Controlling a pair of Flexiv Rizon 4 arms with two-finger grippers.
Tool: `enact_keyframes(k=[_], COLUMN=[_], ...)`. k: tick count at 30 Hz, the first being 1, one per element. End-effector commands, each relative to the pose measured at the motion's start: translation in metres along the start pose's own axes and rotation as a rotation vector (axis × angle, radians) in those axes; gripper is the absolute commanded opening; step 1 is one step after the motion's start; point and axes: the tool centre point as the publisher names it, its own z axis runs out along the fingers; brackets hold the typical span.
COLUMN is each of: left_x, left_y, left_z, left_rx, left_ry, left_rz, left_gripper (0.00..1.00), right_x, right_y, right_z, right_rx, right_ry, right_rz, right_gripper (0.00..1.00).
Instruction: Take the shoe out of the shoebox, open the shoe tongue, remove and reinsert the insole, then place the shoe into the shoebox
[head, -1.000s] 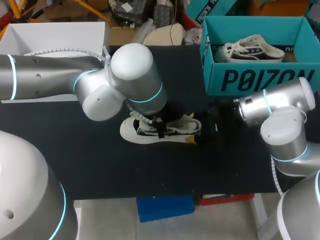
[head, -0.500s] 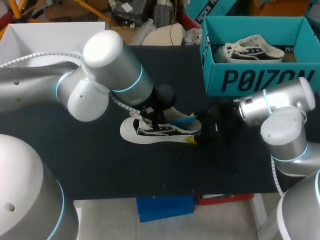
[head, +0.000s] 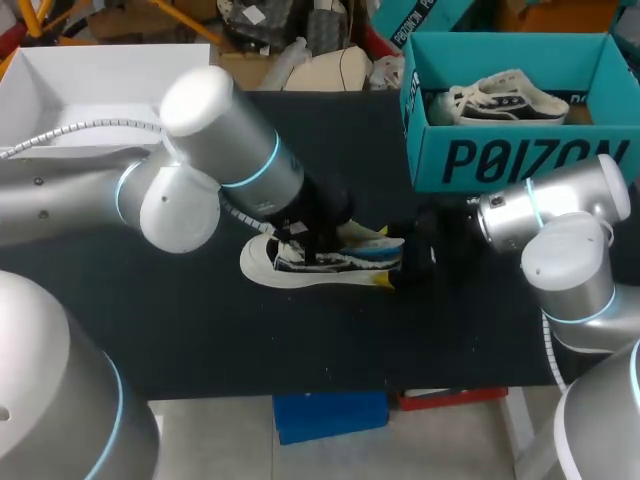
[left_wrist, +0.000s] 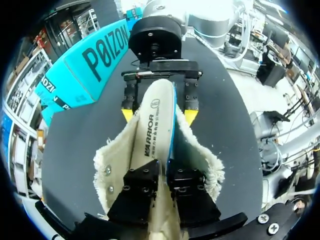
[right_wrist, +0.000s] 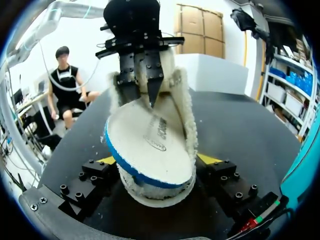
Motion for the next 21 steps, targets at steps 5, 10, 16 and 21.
enact_keyframes(k=[5,10,16,21], left_x=[0.006,0.004,-0.001,-0.006], left_y=[0.006,0.004,-0.004,-0.013], left_z=[0.010,0.016,0.027,0.035], left_rx=[0.059,0.033,0.015,-0.003], left_ry=[-0.029,-0.125,-0.189,-0.209], left_rz=[0.084,0.165,0.214,0.163], left_gripper=[0.37,0.42,0.38,0.38], right_x=[0.000,0.000,0.000,0.000], right_y=[-0.003,-0.003,-0.003,-0.003], right_z=[0.003,0.003,0.003,0.003], right_rx=[0.001,0.001,0.001,0.001], right_ry=[0.000,0.000,0.000,0.000], right_rz=[0.001,0.001,0.001,0.001], right_gripper=[0.00,0.00,0.00,0.00])
